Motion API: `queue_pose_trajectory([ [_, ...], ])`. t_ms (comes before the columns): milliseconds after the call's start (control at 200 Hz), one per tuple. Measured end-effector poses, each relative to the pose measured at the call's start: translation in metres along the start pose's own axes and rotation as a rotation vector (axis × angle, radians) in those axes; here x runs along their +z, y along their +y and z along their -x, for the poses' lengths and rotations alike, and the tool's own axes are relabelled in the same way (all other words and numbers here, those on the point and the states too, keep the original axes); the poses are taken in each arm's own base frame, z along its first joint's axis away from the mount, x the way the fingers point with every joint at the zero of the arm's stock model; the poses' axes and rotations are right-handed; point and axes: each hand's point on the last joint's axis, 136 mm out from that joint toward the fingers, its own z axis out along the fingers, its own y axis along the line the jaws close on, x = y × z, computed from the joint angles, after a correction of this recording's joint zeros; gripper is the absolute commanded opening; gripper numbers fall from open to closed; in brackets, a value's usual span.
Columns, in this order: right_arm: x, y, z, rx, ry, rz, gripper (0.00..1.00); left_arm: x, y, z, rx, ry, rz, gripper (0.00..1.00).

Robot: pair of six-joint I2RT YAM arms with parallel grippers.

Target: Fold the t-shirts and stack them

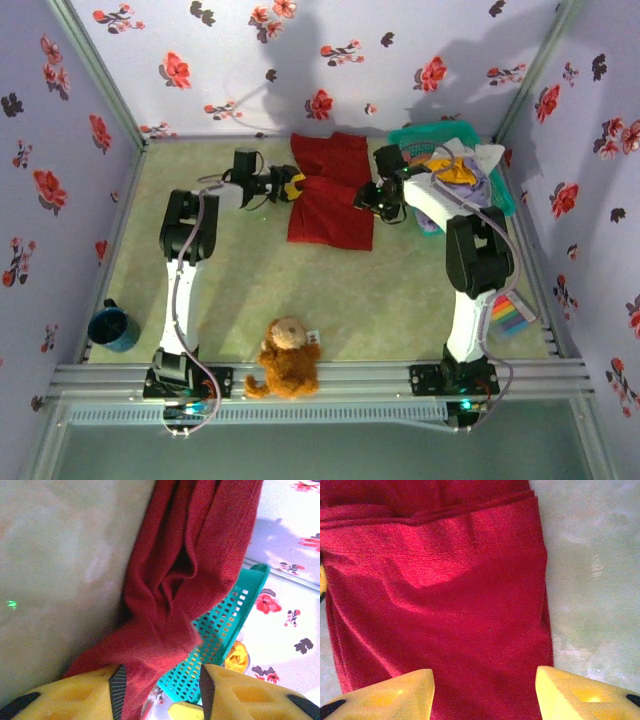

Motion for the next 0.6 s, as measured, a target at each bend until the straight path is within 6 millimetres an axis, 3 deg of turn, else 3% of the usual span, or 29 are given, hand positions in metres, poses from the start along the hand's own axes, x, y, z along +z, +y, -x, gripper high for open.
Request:
queue_pose_trajectory([
  [45, 0.004, -0.001, -0.002, 0.001, 0.008, -0.003, 0.57, -0.001, 0.002, -0.001, 0.005, -0.001, 0.002, 0.54],
  [140, 0.006, 0.0, -0.005, -0.005, 0.016, -0.006, 0.57, -0.009, 0.001, -0.006, 0.024, -0.008, 0.021, 0.55],
  [290, 0.01, 0.003, -0.024, -0.033, 0.032, -0.02, 0.57, -0.038, -0.01, -0.023, 0.113, -0.04, 0.113, 0.56],
  [460, 0.012, -0.004, -0.052, -0.057, 0.061, -0.061, 0.57, -0.076, -0.029, -0.052, 0.263, -0.087, 0.22, 0.46],
  [600, 0.011, -0.014, -0.065, -0.045, 0.069, -0.091, 0.57, -0.089, -0.006, -0.076, 0.3, -0.069, 0.318, 0.39],
])
